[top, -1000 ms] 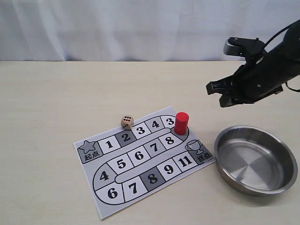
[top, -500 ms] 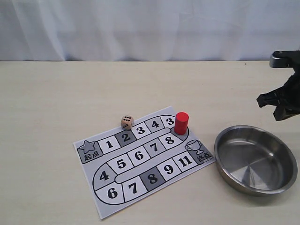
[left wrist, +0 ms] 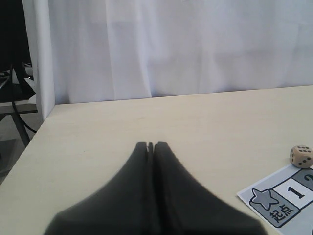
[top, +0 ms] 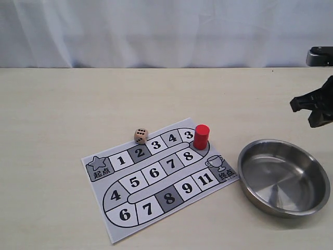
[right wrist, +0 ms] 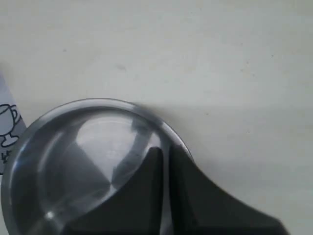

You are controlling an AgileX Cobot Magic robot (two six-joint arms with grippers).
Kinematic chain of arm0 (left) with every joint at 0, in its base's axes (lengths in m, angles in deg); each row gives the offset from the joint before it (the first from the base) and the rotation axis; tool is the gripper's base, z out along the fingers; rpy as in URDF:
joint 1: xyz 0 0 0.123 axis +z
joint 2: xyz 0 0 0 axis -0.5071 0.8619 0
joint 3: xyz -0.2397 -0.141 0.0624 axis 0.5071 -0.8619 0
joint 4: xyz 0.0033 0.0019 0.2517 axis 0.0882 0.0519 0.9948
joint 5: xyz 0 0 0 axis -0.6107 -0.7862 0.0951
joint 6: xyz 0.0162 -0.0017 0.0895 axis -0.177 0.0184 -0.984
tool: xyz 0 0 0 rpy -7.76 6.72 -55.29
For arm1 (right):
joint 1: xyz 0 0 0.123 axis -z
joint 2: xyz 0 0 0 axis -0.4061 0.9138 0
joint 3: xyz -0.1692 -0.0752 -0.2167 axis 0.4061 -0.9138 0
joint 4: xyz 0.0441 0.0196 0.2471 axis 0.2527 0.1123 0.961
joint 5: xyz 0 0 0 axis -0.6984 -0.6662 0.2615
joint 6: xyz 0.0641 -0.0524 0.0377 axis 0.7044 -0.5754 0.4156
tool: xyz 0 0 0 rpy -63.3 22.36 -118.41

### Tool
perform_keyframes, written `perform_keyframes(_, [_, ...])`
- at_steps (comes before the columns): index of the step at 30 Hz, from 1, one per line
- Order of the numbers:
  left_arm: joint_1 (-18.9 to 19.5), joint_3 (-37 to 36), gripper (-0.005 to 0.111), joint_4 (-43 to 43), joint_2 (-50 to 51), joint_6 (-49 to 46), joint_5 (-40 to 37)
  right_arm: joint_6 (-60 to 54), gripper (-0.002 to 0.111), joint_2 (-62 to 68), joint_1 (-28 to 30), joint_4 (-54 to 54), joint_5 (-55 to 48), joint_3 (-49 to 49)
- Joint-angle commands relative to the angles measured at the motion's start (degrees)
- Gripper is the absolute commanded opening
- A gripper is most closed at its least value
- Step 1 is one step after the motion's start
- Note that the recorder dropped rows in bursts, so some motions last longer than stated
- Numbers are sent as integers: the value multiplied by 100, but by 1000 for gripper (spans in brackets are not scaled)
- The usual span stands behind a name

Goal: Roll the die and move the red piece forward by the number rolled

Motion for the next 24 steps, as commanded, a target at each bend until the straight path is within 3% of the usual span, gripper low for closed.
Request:
perform_keyframes(1, [-18,-21,0,-12,-14,13,50,23,4,-485,16,98,-68,-39])
perform_keyframes(13, [-18,-21,0,-12,-14,13,50,20,4,-2427,17,160,712,-1099])
perform_keyframes(24, [-18,-21,0,-23,-14,13,50,49,4,-5302,17,288,790,-1799])
